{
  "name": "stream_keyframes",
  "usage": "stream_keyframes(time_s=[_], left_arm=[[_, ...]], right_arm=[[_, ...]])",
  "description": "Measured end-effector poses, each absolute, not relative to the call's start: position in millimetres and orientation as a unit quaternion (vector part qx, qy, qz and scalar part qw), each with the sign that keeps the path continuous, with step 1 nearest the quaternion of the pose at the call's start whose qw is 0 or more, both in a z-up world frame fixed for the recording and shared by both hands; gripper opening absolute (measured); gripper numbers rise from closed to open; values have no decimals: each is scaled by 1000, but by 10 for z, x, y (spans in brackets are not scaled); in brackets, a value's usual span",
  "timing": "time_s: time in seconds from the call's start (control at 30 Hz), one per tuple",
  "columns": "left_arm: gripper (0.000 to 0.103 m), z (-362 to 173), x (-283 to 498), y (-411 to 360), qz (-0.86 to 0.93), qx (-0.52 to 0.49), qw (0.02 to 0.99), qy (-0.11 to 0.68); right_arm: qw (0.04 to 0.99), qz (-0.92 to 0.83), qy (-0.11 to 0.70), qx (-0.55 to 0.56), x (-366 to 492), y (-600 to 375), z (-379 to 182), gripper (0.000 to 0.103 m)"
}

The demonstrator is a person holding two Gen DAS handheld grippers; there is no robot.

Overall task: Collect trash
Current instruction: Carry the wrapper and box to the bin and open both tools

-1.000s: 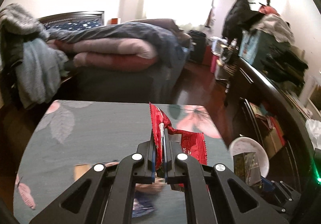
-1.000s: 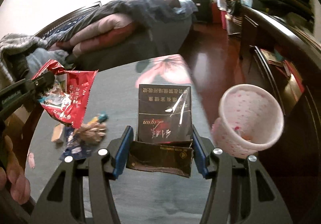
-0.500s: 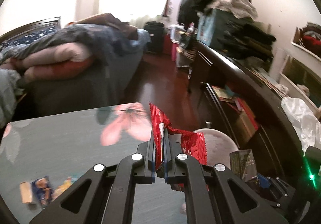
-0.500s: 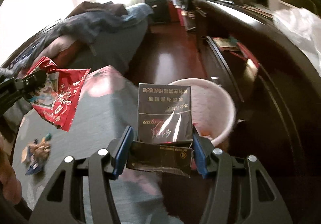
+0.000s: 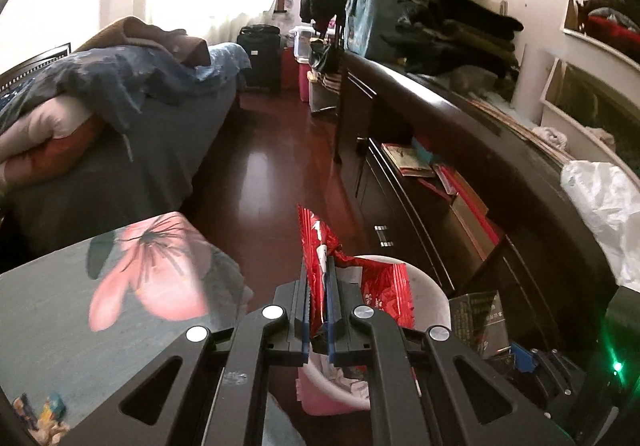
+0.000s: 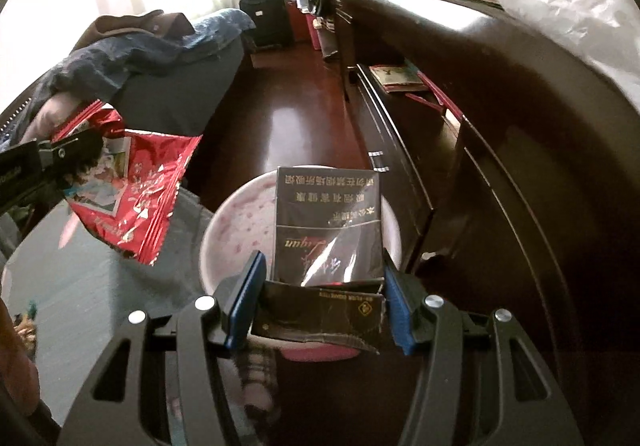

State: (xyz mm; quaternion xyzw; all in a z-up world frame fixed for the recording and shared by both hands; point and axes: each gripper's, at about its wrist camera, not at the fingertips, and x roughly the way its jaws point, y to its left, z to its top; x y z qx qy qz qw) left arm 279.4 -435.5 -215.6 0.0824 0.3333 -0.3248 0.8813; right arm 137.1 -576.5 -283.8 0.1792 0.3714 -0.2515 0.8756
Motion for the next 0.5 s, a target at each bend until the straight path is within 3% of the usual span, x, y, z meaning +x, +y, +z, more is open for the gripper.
stream_keyframes(time_s=[0.13, 0.2, 0.27, 0.3, 0.5], left_arm=[[13, -2238, 2883, -4492, -326, 87, 878, 339], [30, -2253, 2936, -4533, -324, 87, 878, 342], [69, -2235, 2956, -4515, -320, 80, 883, 334], [74, -2216, 2954, -4501, -319, 76, 887, 326], [79, -2070, 2854, -4394, -318, 75, 899, 291]], right_arm=[[880, -255, 362, 171, 1488, -5854, -2908, 59], [882, -257, 359, 166, 1552, -5897, -2959, 62], [878, -266, 362, 164, 1612, -5963, -3029, 71], [877, -268, 362, 165, 1625, -5994, -3055, 74], [874, -268, 366, 176, 1591, -6005, -3129, 75]])
